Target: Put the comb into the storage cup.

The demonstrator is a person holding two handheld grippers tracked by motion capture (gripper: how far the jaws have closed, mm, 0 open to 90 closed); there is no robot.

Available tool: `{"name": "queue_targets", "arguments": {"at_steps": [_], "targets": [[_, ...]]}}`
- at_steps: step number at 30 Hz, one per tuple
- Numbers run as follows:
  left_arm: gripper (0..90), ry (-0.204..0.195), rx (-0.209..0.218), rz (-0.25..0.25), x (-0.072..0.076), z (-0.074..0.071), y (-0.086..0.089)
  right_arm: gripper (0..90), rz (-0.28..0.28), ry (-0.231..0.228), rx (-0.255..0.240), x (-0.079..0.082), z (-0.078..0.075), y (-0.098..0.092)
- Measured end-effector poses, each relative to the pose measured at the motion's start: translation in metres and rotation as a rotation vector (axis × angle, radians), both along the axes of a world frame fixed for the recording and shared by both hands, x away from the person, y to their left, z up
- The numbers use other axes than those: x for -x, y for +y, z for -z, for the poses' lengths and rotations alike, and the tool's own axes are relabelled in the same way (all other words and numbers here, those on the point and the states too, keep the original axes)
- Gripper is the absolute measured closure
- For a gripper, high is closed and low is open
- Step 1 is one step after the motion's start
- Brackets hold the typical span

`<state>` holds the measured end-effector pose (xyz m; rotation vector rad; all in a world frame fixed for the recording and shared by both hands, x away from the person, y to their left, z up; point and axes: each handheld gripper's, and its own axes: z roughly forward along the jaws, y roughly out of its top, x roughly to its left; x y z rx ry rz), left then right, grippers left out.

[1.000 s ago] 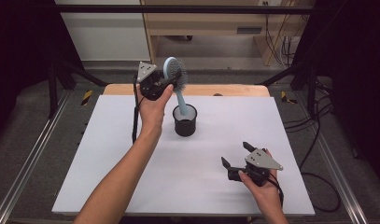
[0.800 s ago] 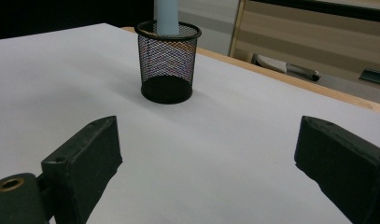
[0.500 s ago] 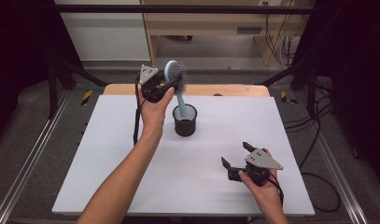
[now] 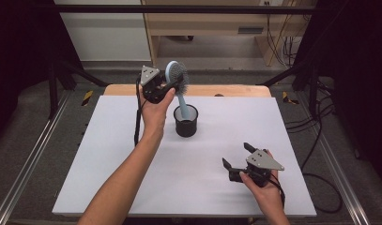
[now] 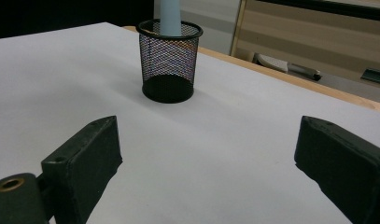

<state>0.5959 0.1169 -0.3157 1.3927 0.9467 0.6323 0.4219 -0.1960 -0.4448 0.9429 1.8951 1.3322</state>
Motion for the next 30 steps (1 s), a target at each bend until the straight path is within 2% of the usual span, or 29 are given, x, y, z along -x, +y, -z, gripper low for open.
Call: {"name": "queue_targets", "arguments": {"at_steps": [24, 30], "targets": [[50.3, -0.004, -0.001, -0.019, -0.0003, 0.0082, 0.0011, 7.5, -0.001, -0.001, 0.002, -0.0002, 0.0001, -0.0001], [50.2, 0.005, 0.024, -0.012, -0.0008, 0.0091, 0.0010, 7.5, -0.002, -0.002, 0.005, 0.0000, 0.0002, 0.0002]]}}
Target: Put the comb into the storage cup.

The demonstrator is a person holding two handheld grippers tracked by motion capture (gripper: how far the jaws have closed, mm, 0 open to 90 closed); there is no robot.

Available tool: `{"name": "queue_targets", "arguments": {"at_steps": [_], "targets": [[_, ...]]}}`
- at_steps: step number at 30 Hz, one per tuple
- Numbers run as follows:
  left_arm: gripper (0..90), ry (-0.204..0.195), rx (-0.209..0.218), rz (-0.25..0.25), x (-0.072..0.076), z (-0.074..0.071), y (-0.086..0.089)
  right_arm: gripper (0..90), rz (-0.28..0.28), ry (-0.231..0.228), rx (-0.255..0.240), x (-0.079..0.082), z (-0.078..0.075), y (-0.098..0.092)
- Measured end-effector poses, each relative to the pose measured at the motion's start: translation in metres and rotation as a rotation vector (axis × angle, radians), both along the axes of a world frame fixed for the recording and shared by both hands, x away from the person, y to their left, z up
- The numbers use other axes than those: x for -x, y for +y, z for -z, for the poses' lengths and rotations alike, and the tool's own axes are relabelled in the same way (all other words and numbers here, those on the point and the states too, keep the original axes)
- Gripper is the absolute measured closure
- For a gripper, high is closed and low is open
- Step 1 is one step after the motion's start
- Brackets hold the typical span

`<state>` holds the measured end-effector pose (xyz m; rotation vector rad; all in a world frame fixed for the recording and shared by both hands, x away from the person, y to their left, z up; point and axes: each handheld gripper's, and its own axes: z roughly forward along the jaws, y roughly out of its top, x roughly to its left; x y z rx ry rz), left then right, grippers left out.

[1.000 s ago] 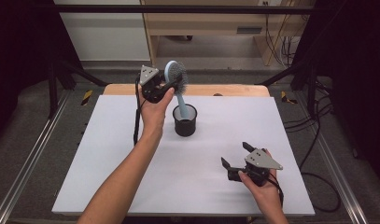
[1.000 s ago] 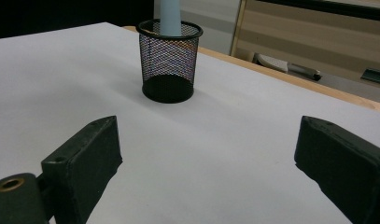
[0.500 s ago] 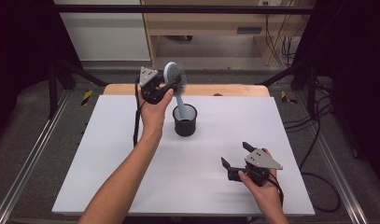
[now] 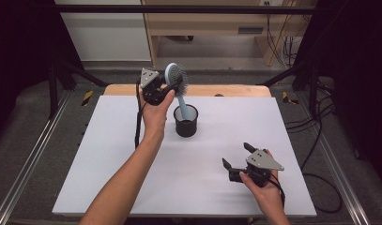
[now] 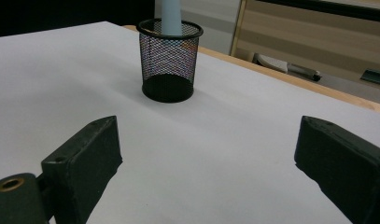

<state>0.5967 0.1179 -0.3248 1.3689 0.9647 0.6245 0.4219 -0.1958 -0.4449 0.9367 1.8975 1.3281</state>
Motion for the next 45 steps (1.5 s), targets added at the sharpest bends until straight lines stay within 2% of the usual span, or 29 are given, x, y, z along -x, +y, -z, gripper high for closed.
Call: {"name": "queue_targets", "arguments": {"at_steps": [40, 45], "targets": [[49.8, 0.037, -0.032, 0.018, -0.004, 0.021, -0.006, 7.5, -0.003, -0.001, 0.006, 0.000, 0.000, 0.001], [49.8, 0.046, -0.010, 0.017, -0.004, 0.023, -0.006, 7.5, -0.001, 0.001, 0.005, 0.000, 0.000, 0.000]]}}
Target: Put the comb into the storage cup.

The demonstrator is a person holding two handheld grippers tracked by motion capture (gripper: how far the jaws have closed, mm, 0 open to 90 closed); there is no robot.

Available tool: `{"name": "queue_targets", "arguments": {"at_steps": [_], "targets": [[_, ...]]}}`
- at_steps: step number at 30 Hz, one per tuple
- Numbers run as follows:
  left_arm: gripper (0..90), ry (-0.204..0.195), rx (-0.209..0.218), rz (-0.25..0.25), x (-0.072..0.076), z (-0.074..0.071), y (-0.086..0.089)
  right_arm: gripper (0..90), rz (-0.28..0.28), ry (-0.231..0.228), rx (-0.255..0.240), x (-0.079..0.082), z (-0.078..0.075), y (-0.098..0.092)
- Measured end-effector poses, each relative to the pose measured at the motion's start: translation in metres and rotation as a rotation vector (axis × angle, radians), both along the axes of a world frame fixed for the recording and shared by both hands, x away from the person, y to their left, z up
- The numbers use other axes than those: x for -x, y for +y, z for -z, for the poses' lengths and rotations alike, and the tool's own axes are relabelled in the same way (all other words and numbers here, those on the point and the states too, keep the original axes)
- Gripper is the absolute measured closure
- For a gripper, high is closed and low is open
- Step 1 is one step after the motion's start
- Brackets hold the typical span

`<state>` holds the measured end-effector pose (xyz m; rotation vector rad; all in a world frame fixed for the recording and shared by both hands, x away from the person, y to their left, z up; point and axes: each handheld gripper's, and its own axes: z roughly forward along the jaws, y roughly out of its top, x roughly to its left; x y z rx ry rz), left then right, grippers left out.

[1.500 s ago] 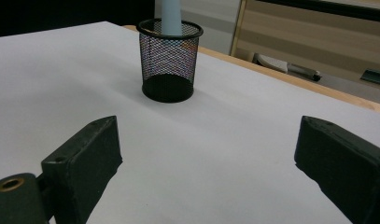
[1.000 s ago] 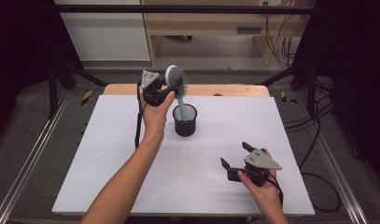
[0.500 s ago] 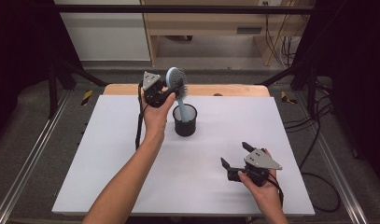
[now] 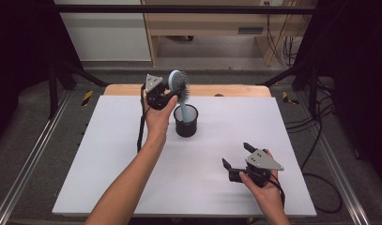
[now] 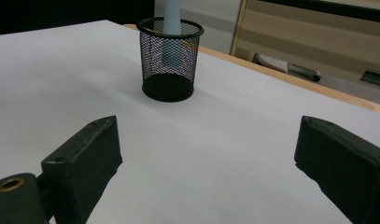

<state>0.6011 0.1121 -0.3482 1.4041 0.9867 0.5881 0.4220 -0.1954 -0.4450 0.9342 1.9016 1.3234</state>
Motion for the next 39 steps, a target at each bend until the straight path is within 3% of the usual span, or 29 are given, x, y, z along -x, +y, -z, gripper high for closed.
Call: {"name": "queue_targets", "arguments": {"at_steps": [24, 39], "targets": [[49.5, 0.012, -0.001, 0.007, -0.001, 0.006, -0.006, 7.5, -0.008, 0.002, 0.011, -0.001, 0.001, 0.001], [49.5, 0.033, 0.007, 0.016, 0.001, 0.019, -0.011, 7.3, -0.012, 0.004, 0.015, -0.001, 0.002, 0.001]]}}
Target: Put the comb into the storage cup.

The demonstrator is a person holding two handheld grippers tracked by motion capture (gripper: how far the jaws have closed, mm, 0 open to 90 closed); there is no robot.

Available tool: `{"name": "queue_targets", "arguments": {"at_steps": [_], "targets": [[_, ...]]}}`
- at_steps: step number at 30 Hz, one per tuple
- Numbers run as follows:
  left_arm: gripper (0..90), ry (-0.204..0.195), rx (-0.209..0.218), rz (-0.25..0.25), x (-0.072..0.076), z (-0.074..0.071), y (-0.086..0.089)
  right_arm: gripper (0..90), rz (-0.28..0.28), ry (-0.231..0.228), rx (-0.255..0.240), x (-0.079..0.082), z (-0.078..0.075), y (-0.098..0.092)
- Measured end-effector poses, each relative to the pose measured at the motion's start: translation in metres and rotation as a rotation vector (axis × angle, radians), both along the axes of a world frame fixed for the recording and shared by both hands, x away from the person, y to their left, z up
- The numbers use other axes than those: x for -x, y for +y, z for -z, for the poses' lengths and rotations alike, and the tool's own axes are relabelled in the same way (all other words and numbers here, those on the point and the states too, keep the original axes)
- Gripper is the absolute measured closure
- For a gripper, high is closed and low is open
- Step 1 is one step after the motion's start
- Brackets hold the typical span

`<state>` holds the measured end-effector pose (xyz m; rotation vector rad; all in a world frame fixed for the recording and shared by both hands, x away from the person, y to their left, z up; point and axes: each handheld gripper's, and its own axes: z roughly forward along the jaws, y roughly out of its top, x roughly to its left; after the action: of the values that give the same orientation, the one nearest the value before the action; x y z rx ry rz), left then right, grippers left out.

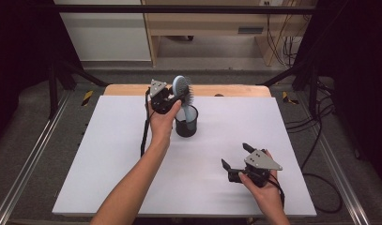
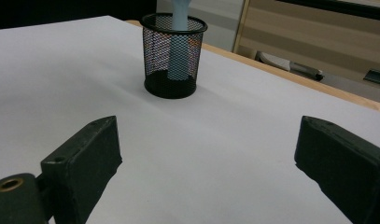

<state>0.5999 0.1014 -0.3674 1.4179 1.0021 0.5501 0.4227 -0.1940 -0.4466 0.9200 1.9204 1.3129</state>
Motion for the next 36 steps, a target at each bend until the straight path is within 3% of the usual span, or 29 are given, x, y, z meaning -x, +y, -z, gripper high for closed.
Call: {"name": "queue_targets", "arguments": {"at_steps": [14, 36], "targets": [[49.0, 0.007, -0.003, -0.001, 0.002, 0.009, -0.001, 7.2, 0.000, 0.000, 0.000, 0.000, 0.000, 0.000], [45.1, 0.070, 0.053, -0.032, -0.001, 0.015, 0.026, 7.2, -0.004, 0.003, 0.004, 0.000, 0.001, 0.002]]}}
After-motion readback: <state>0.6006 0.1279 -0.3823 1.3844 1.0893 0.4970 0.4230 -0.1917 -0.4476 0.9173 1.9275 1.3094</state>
